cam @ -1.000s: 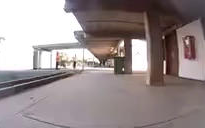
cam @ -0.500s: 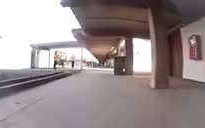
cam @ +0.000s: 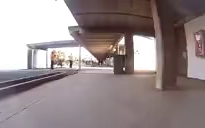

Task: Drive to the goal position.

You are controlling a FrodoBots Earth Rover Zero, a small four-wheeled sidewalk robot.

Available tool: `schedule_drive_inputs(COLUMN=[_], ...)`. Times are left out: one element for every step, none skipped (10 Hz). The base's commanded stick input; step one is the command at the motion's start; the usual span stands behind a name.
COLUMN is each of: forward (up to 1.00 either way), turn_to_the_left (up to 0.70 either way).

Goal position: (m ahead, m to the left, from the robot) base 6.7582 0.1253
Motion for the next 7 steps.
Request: schedule_drive_inputs(forward=[0.7, 0.7, 0.7, 0.7, 0.7, 0.7, 0.7], turn_to_the_left=[0.0, 0.0, 0.0, 0.0, 0.0, 0.0, 0.0])
